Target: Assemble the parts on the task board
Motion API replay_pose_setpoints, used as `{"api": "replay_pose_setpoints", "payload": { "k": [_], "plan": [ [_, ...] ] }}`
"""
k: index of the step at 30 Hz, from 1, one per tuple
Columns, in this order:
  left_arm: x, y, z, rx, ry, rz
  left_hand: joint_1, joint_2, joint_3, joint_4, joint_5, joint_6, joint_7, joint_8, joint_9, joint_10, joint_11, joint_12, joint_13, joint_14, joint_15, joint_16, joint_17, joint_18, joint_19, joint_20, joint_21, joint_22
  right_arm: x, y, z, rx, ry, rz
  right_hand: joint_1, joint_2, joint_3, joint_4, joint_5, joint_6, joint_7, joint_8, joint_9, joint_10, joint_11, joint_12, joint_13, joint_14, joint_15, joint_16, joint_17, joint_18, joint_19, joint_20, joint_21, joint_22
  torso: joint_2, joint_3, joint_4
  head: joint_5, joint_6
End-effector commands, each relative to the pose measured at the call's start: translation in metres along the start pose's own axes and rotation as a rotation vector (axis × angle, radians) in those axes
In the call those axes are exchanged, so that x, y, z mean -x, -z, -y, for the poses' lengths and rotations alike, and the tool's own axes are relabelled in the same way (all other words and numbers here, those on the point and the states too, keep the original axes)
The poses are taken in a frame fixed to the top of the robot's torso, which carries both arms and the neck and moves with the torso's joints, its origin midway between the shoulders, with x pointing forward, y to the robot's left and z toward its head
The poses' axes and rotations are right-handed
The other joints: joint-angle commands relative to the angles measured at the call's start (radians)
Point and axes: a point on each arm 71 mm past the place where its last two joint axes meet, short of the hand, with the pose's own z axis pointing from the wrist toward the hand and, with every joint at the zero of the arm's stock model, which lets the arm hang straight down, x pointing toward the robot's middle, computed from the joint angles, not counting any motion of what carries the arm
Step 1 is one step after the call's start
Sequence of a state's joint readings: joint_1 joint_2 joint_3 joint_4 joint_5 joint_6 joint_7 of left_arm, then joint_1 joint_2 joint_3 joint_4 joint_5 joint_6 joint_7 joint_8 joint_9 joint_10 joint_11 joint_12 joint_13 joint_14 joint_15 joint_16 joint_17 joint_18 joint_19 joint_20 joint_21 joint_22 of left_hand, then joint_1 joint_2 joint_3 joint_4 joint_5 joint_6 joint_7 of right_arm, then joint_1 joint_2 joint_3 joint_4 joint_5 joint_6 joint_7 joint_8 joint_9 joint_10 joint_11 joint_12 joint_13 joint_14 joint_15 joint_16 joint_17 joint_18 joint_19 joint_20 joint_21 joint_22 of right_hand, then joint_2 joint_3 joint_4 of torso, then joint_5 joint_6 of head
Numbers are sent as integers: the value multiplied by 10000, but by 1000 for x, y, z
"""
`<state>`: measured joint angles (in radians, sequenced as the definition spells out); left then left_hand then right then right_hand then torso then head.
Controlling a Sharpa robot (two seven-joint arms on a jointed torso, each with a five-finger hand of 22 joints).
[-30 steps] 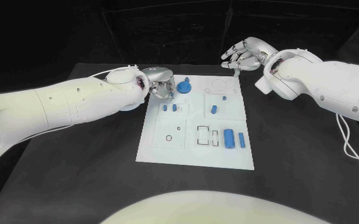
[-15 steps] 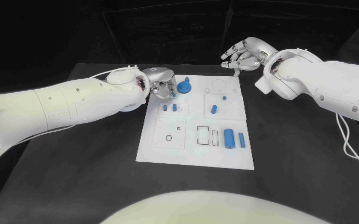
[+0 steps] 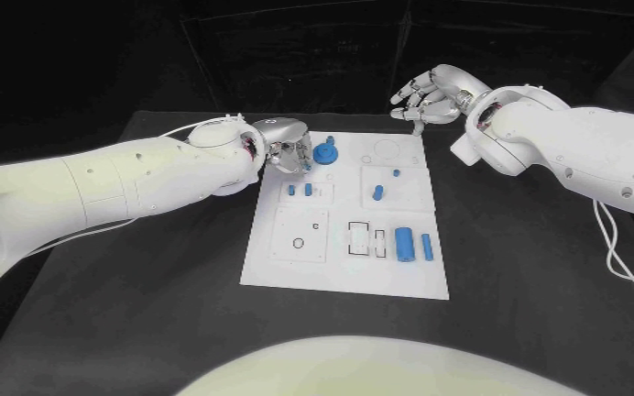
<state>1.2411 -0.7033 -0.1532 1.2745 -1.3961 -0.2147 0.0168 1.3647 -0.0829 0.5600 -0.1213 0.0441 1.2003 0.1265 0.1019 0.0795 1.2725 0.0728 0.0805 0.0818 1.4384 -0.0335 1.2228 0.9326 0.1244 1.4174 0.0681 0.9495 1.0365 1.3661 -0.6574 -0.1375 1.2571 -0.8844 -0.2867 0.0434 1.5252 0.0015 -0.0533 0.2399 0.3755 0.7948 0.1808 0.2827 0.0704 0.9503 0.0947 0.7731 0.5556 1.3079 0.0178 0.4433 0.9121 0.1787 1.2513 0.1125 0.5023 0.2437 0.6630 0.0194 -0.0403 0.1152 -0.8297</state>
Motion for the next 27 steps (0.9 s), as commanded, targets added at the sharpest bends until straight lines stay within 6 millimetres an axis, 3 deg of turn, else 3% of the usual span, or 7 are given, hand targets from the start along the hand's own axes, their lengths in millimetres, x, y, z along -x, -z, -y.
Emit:
{"api": "replay_pose_setpoints", "payload": {
  "k": [1, 27],
  "plan": [
    [-3, -1, -2, 147, 106, -430, -46, 73, 61, 1, 41, 30, 22, 22, 14, 205, -174, -13, 2, 24, 24, -28, 9, 0, -26, -22, -31, -15, 1, 0, -2, 90, -21, 12, 7, 71, -47, 38, 41, -49, -1, 39, -15, -59, -22, 46, -14, -5, -32, 57, -13, 32, 98, -4, -57, 2, 2, -4, -13, -16, -14],
    [-5, -4, -2, 170, 84, -647, -123, 48, 79, 4, 41, -116, 57, -82, -16, 39, -121, -157, -39, 32, 62, 34, 156, 16, -90, 2, -156, -95, 0, -1, -2, 101, -32, -2, -1, 62, -69, 54, 35, -56, 1, 43, -16, -71, -18, 55, -24, -13, -28, 55, -16, 30, 97, -2, -67, 0, -2, -2, 4, -28, -29]
  ]
}}
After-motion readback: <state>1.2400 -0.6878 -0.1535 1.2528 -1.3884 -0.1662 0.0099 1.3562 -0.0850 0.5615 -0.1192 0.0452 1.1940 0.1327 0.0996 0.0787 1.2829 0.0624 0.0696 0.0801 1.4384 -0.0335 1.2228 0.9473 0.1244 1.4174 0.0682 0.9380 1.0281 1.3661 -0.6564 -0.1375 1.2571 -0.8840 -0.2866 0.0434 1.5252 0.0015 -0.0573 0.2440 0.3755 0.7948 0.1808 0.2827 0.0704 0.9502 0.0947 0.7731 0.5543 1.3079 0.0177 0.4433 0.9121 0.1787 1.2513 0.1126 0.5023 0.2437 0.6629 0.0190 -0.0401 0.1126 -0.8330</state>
